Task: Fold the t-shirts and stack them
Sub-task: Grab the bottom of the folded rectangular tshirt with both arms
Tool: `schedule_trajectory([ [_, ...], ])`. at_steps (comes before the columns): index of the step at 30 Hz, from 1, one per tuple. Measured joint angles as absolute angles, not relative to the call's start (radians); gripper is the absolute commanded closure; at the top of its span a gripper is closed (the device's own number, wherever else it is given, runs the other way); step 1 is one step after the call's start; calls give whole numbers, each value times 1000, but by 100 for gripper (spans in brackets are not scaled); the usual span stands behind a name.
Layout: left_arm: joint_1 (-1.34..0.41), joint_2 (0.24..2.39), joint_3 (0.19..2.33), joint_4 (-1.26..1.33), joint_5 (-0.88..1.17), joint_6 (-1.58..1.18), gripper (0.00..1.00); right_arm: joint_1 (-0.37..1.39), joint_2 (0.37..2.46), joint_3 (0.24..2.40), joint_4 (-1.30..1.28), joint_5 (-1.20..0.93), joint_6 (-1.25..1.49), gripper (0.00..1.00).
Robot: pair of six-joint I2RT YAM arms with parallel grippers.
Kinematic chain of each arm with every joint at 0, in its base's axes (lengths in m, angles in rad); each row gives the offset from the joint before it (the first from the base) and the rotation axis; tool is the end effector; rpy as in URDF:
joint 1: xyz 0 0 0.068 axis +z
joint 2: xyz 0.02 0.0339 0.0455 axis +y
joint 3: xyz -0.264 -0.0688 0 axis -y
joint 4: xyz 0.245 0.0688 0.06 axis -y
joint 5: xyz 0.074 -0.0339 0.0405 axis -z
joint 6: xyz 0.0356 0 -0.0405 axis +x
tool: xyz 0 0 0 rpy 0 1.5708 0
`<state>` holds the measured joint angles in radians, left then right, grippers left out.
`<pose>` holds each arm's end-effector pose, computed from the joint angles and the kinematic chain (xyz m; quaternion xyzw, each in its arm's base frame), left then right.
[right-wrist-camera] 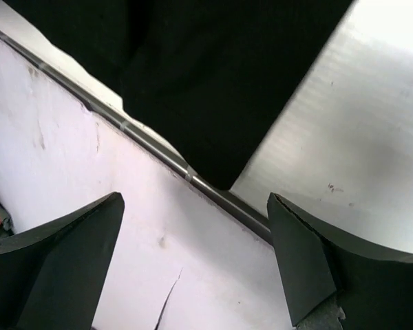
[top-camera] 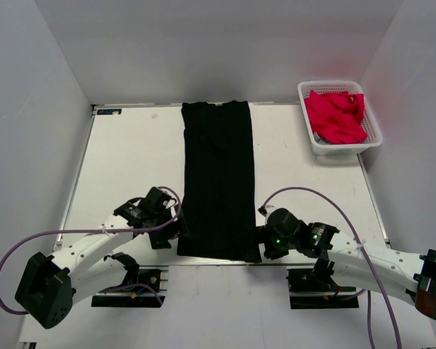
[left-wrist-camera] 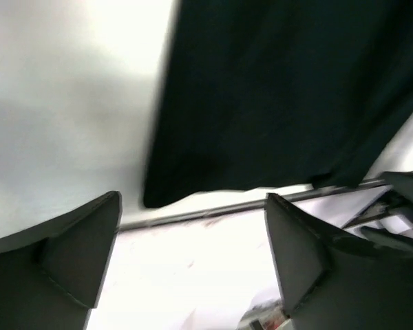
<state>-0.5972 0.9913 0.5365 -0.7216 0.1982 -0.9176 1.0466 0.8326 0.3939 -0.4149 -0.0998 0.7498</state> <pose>0.1314 -0.0979 0.1801 -0.1365 0.9664 -0.2044 0.0750 0.0778 0.1416 0.1766 -0.1556 0.9224 0.3033 0.1818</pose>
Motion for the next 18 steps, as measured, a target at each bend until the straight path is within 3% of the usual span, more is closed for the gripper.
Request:
schedule_trajectory([
  [2,-608,990,517,-761,197,-933,14,1047,825,379,-420,-116,765,10],
  [3,-614,993,503,-783,198,-942,22,1047,823,376,-421,-119,773,10],
  [5,-627,1000,479,-820,194,-954,23,1047,823,374,-422,-123,782,10],
  [7,-635,1007,456,-850,190,-959,31,1047,824,374,-420,-123,787,10],
  [9,-641,1015,440,-859,195,-966,34,1047,826,369,-415,-123,789,16],
  [12,-653,1029,433,-849,215,-970,50,1046,840,361,-410,-128,797,22],
  [18,-666,1059,434,-843,221,-958,56,1045,857,329,-354,-145,822,27],
])
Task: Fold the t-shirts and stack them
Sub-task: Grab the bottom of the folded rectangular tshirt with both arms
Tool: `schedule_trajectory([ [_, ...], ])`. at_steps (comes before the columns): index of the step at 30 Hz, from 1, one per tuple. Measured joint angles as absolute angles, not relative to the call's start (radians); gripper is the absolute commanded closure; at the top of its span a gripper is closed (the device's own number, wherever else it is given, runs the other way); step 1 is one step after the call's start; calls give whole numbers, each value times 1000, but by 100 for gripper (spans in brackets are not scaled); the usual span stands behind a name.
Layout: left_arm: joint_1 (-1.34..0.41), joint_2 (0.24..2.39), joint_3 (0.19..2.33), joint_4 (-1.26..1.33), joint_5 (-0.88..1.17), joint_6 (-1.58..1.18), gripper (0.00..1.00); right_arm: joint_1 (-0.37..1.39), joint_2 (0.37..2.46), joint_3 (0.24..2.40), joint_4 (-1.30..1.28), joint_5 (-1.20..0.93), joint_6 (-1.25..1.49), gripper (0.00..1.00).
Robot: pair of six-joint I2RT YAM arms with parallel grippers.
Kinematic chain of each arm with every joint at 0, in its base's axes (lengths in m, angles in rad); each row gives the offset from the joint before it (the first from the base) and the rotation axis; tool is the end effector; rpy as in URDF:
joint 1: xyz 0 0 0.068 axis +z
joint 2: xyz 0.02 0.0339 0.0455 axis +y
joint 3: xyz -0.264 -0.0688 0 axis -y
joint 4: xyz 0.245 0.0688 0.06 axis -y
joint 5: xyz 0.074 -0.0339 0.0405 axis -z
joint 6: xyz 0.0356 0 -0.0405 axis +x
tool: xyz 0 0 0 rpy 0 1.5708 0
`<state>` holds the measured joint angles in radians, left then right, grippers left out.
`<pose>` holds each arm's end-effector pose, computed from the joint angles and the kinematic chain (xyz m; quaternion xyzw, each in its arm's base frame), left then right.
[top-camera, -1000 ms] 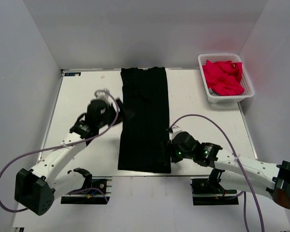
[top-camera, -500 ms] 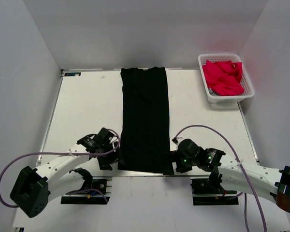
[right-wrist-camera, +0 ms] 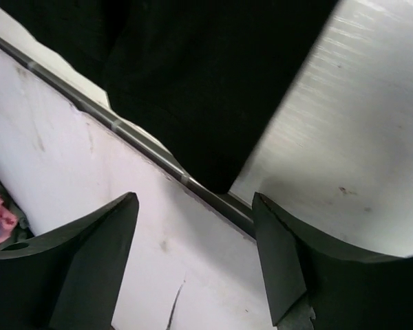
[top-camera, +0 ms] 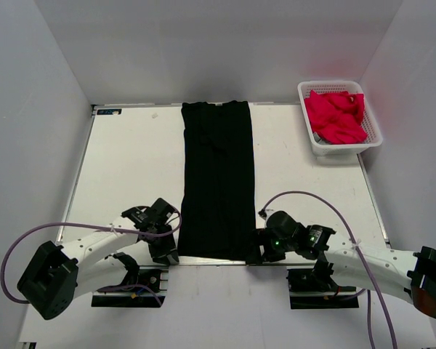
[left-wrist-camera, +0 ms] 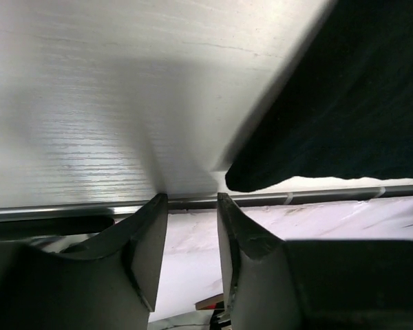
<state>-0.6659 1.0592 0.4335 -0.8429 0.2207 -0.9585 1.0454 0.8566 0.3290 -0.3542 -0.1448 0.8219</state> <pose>0.1018 -0.0899 0.1407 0.1391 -0.9828 0.1125 0.0449 0.0750 0.1396 0.1572 -0.1290 0.9302 0.3113 0.1457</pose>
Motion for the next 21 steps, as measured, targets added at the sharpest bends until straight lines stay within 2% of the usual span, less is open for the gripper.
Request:
schedule_trajectory([
  [2,-669,1069,436,-842,220,-955,56,1045,857,317,-325,-150,831,29],
  [6,-669,1107,448,-829,227,-957,58,1043,889,303,-261,-159,833,42],
  [8,-678,1138,450,-773,270,-962,63,1043,912,303,-238,-158,827,52],
  [11,-683,1172,453,-715,308,-966,65,1042,952,305,-211,-160,818,57],
  [13,-683,1191,458,-686,321,-966,70,1042,977,312,-198,-163,812,57],
  [15,-683,1211,462,-661,329,-965,70,1042,1001,322,-184,-164,804,57],
  [19,-685,1236,482,-651,325,-960,60,1042,1024,332,-172,-165,801,57],
  [20,-685,1243,492,-658,316,-960,50,1042,1024,332,-172,-164,801,57],
  [21,-686,1248,505,-670,305,-955,46,1042,1025,332,-173,-164,801,57],
])
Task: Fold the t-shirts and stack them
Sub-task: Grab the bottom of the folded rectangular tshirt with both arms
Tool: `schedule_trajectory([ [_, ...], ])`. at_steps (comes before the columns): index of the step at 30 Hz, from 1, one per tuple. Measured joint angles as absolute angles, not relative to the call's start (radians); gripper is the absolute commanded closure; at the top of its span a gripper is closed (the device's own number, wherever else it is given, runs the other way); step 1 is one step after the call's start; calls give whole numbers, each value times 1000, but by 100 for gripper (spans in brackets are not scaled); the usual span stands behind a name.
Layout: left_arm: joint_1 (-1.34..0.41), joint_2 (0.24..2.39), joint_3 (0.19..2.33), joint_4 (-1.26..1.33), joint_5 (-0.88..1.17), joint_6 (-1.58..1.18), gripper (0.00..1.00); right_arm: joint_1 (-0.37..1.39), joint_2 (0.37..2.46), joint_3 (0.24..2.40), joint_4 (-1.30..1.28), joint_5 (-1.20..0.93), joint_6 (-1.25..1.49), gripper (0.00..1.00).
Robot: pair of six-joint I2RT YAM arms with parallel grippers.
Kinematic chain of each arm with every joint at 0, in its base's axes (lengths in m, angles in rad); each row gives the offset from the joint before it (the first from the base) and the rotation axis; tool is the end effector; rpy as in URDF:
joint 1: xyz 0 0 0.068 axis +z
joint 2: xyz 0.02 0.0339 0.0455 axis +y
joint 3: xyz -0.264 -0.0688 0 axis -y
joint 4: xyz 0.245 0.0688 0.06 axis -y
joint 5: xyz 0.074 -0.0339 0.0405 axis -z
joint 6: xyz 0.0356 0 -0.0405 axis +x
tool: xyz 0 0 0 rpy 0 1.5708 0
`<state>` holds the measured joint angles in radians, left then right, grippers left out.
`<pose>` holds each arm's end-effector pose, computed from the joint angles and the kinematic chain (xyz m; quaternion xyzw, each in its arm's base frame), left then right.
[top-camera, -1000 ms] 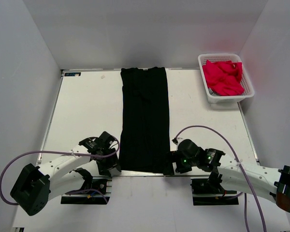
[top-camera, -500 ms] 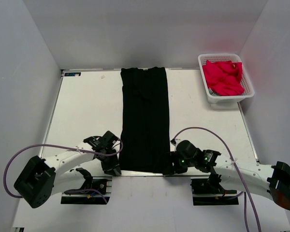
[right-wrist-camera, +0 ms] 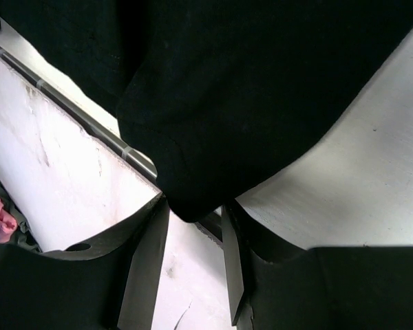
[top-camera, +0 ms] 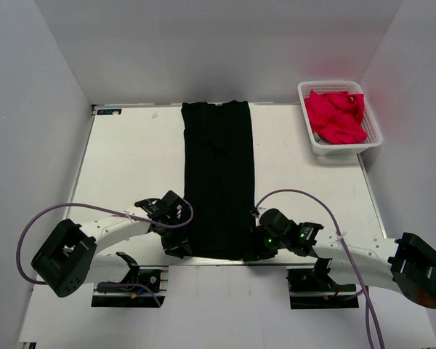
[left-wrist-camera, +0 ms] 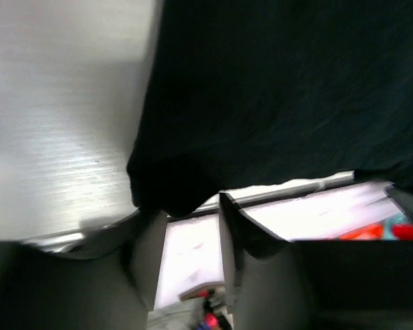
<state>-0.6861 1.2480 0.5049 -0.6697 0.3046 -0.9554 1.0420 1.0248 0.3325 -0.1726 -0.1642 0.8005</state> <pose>0.1281 -0.1187 0.1357 0.1204 -0.9780 0.1602 0.0575 0.0861 0.1589 0.1459 -0.1408 0.9250 0.3209 0.1471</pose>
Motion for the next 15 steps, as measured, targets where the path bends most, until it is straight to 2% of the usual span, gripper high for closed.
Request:
schedule_trajectory([
  [4,-687,1253,557,-752,218,-961,23,1042,1024,333,-175,-164,801,57],
  [6,-687,1238,565,-791,178,-962,19,1042,1024,333,-175,-163,801,57],
  [11,-687,1177,565,-866,49,-967,18,1042,1025,334,-176,-163,800,57],
  [15,-687,1188,565,-849,15,-966,27,1042,1030,340,-183,-162,795,57],
])
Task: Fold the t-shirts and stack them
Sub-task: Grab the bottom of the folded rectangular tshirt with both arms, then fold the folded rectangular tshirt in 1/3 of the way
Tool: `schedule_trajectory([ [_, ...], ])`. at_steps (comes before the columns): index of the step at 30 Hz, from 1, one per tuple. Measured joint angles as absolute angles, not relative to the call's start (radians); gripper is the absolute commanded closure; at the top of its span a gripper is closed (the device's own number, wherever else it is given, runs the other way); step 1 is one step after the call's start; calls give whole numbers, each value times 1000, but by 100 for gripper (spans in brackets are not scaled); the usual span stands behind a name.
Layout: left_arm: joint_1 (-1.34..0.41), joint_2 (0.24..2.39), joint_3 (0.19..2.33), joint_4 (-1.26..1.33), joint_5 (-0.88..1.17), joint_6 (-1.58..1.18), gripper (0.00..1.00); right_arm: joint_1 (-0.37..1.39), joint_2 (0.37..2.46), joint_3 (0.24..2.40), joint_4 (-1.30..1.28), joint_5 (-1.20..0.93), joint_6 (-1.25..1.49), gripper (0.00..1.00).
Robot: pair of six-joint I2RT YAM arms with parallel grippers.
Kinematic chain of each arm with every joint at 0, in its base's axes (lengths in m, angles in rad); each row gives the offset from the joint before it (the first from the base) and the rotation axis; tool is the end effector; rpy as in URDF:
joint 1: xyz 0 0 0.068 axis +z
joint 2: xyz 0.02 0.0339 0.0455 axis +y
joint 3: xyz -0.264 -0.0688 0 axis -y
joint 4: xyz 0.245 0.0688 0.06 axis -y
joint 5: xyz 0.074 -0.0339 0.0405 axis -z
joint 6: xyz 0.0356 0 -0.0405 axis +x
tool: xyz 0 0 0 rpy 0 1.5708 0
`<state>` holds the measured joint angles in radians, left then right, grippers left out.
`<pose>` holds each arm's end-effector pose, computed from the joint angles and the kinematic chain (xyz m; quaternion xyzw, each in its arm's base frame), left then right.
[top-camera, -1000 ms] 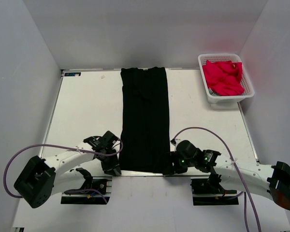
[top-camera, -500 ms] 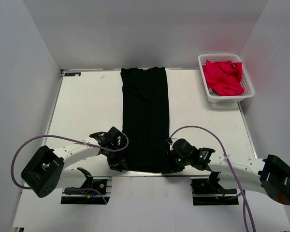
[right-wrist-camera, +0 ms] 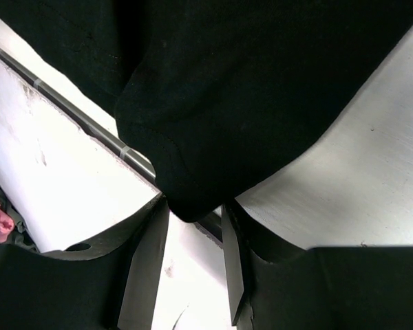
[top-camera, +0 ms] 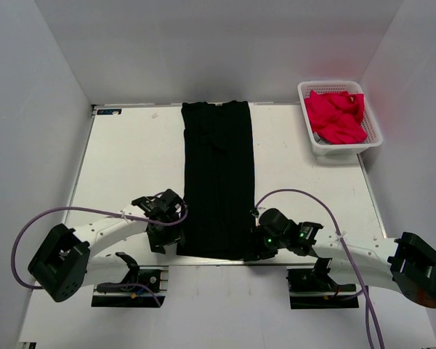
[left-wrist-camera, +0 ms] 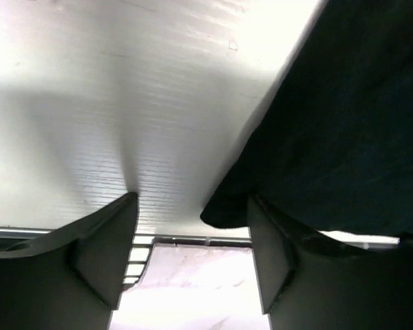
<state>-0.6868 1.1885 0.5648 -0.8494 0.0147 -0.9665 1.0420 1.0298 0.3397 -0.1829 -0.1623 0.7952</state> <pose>0.1281 -0.1057 0.1550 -0.1389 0.9891 -0.0409 0.0277 0.0865 0.1594 0.1465 -0.1428 0.9261 0.3170 0.1463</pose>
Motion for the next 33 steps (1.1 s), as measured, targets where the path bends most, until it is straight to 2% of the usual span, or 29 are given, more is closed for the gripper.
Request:
schedule_trajectory([
  [1,-687,1202,564,-836,18,-965,30,1042,1029,340,-184,-162,794,57],
  [2,-686,1216,566,-828,32,-960,39,1042,1029,340,-184,-161,793,57],
  [4,-684,1234,564,-807,72,-953,50,1042,1029,340,-184,-160,789,57],
  [7,-683,1263,558,-763,144,-952,82,1042,1029,340,-187,-156,785,68],
  [8,-683,1272,554,-747,167,-951,95,1042,1029,340,-192,-153,783,70],
  [9,-682,1278,551,-728,194,-944,100,1042,1029,340,-198,-151,783,73],
  [14,-683,1271,535,-683,248,-937,100,1042,1029,340,-220,-140,778,100],
  [22,-684,1225,584,-704,209,-912,100,1042,996,392,-264,-72,744,100],
  [28,-676,1235,741,-679,156,-897,100,1036,1042,546,-274,107,703,100],
  [33,-675,1289,894,-666,23,-891,100,997,1122,661,-267,290,671,100],
])
